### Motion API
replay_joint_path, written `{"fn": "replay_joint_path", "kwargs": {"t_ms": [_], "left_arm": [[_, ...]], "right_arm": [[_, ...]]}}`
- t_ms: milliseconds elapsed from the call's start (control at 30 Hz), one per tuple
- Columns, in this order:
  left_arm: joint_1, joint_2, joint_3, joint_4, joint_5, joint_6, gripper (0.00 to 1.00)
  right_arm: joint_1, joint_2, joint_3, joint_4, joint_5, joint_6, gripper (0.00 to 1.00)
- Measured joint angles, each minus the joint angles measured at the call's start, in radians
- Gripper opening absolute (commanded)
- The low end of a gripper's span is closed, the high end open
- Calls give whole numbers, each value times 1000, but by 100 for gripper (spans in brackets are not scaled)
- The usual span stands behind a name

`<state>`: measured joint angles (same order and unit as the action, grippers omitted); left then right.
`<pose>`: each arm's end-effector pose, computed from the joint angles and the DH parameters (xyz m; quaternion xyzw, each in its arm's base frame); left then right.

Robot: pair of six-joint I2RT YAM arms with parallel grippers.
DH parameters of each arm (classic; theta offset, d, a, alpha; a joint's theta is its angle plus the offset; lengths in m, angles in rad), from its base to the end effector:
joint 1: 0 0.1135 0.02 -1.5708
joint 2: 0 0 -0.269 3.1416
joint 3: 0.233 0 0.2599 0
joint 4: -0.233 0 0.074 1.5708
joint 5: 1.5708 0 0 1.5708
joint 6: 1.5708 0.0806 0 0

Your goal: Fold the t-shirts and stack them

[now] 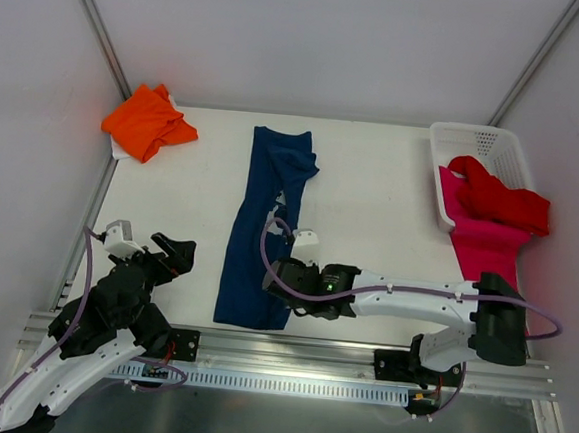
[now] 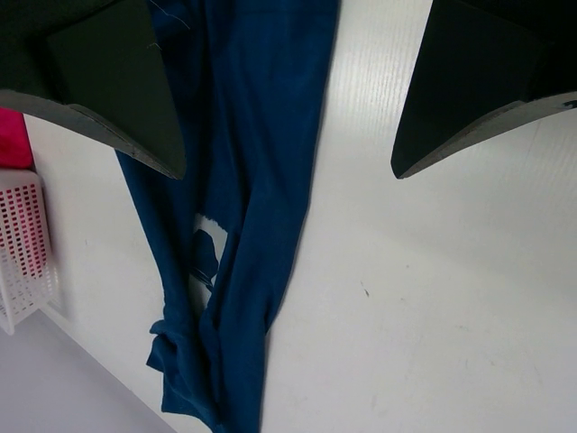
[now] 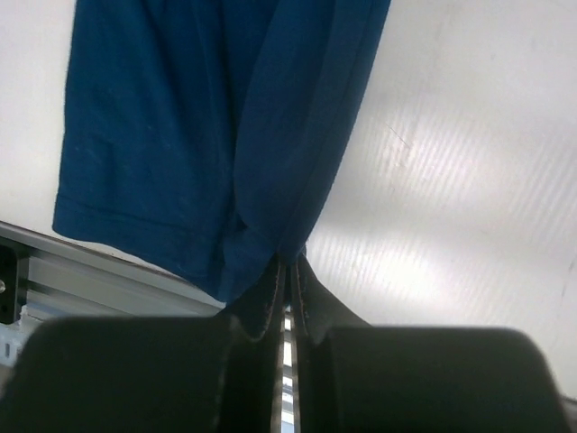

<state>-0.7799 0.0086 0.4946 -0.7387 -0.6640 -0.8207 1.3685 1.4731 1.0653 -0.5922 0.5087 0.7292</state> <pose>0.0916 -0.0207 0.2526 -0.2148 0.7432 -0.2359 0.5881 0.1043 0.3131 0.2145 -0.2246 0.9039 0.1158 0.3451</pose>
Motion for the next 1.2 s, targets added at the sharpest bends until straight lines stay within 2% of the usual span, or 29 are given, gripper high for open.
{"fn": "replay_joint_path", "kwargs": {"t_ms": [167, 267, 433, 600, 700, 767, 800, 833, 867, 900, 933, 1067, 1200], "left_arm": [[0, 35, 0, 0, 5, 0, 99], [0, 40, 0, 0, 8, 0, 99], [0, 35, 0, 0, 10, -3, 99], [0, 33, 0, 0, 10, -4, 99], [0, 31, 0, 0, 10, -4, 99], [1, 26, 0, -28, -2, 0, 99], [1, 23, 0, -36, 0, -1, 99], [0, 21, 0, -37, 1, -2, 99], [0, 21, 0, -34, 2, -3, 99], [0, 21, 0, -36, 2, -3, 99], [0, 21, -2, -41, 2, -3, 99], [0, 37, -21, -27, 34, -18, 99], [0, 155, -27, 17, 96, -20, 99]], "right_arm": [[34, -5, 2, -76, 63, 56, 0], [32, 45, 51, -118, 82, 51, 0], [21, 250, 253, -126, 61, -13, 0], [5, 510, 556, -140, -19, -113, 0], [0, 619, 671, -146, -64, -149, 3], [-3, 649, 691, -147, -94, -163, 16], [-6, 651, 690, -151, -108, -167, 31], [-8, 651, 689, -154, -119, -166, 72], [-9, 651, 682, -148, -129, -164, 86], [-9, 648, 665, -134, -138, -168, 96], [-10, 643, 636, -121, -151, -167, 99], [-9, 626, 508, -99, -157, -150, 99], [-2, 540, 412, -87, -132, -119, 100]]}}
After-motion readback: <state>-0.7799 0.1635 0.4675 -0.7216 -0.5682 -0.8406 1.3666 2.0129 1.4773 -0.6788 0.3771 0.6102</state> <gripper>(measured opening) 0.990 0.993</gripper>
